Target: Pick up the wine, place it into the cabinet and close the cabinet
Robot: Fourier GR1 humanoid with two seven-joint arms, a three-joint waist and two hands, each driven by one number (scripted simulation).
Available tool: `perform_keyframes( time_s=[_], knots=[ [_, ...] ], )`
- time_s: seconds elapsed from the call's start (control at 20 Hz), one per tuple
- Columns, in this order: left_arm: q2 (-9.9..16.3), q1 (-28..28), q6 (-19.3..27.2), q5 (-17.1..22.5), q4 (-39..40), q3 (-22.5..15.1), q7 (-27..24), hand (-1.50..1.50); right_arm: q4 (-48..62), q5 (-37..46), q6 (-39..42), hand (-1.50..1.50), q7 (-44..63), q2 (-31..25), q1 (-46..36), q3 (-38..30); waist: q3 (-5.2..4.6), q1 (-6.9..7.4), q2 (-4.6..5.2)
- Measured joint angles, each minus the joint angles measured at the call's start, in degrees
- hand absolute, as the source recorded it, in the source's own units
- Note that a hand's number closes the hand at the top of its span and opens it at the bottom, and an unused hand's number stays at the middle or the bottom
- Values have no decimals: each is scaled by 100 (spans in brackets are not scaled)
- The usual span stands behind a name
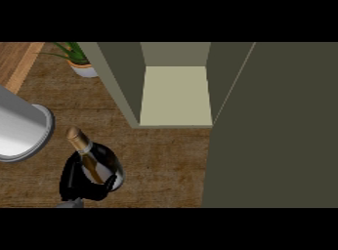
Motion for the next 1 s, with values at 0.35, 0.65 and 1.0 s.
perform_keyframes(
  time_s=[0.35,0.65,1.0],
  knots=[
    [-33,560,5,365,-939,-220,-167,150,-8,-22,-16,-150,81,63,-49,-17,1,-1,-1],
    [-71,647,705,624,-2061,-933,538,150,-3,-36,77,-150,81,41,-27,-40,4,-21,-2],
    [-81,599,1904,467,-3370,-1850,1497,150,5,-35,173,-150,-99,75,178,4,5,-45,-3]
  ],
)
